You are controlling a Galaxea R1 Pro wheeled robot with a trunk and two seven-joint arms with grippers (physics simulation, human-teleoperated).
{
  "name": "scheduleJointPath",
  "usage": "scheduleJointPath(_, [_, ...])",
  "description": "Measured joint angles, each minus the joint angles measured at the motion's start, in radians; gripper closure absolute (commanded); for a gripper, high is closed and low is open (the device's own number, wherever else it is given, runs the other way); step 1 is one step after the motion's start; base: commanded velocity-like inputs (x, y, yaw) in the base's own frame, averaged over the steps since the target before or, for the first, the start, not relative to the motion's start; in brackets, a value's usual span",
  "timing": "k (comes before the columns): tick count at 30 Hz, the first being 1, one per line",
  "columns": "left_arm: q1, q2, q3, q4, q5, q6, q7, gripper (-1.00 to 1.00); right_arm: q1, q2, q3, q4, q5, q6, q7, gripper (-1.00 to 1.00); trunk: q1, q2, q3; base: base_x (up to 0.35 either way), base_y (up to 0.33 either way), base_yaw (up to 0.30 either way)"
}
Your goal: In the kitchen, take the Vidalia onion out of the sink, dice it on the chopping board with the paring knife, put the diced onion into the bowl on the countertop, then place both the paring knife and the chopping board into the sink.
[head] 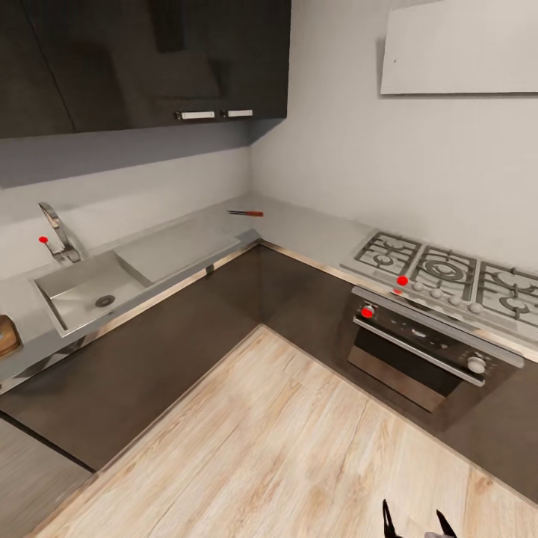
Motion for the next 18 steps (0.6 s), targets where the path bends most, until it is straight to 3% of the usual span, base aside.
scheduleJointPath(3, [0.0, 0.0, 0.0, 0.0, 0.0, 0.0, 0.0, -1.0, -0.003, 0.004, 0.098, -0.174, 0.001, 0.17, -0.075, -1.0, 0.0, 0.0, 0.0, 0.0, 0.0, 0.0])
scheduleJointPath(5, [0.0, 0.0, 0.0, 0.001, 0.0, 0.0, 0.0, -1.0, -0.032, 0.006, 0.137, -0.272, 0.003, 0.283, -0.119, -1.0, 0.0, 0.0, 0.0, 0.0, 0.0, 0.0])
scheduleJointPath(7, [0.0, 0.0, 0.0, 0.001, 0.0, 0.0, -0.001, -1.0, -0.078, 0.006, 0.148, -0.302, 0.002, 0.342, -0.135, -1.0, 0.0, 0.0, 0.0, 0.0, 0.0, 0.0])
scheduleJointPath(9, [0.0, 0.0, 0.0, 0.003, 0.0, 0.0, -0.001, -1.0, -0.179, 0.005, 0.156, -0.321, 0.003, 0.462, -0.145, -1.0, 0.0, 0.0, 0.0, 0.0, 0.0, 0.0])
scheduleJointPath(10, [0.001, 0.0, 0.0, 0.004, 0.0, 0.0, -0.001, -1.0, -0.202, 0.005, 0.156, -0.322, 0.003, 0.488, -0.146, -1.0, 0.0, 0.0, 0.0, 0.0, 0.0, 0.0])
scheduleJointPath(12, [0.001, 0.0, 0.0, 0.013, 0.0, 0.001, -0.002, -1.0, -0.335, 0.005, 0.159, -0.328, 0.004, 0.637, -0.15, -1.0, 0.0, 0.0, 0.0, 0.0, 0.0, 0.0])
scheduleJointPath(15, [0.0, 0.0, 0.0, 0.017, 0.0, 0.001, -0.002, -1.0, -0.469, 0.005, 0.159, -0.328, 0.004, 0.747, -0.154, -1.0, 0.0, 0.0, 0.0, 0.0, 0.0, 0.0])
scheduleJointPath(17, [0.0, -0.001, 0.0, 0.019, 0.0, 0.001, -0.002, -1.0, -0.593, 0.005, 0.159, -0.321, 0.004, 0.858, -0.156, -1.0, 0.0, 0.0, 0.0, 0.0, 0.0, 0.0])
scheduleJointPath(18, [0.0, -0.001, 0.0, 0.019, 0.0, 0.001, -0.002, -1.0, -0.622, 0.005, 0.159, -0.318, 0.004, 0.879, -0.157, -1.0, 0.0, 0.0, 0.0, 0.0, 0.0, 0.0])
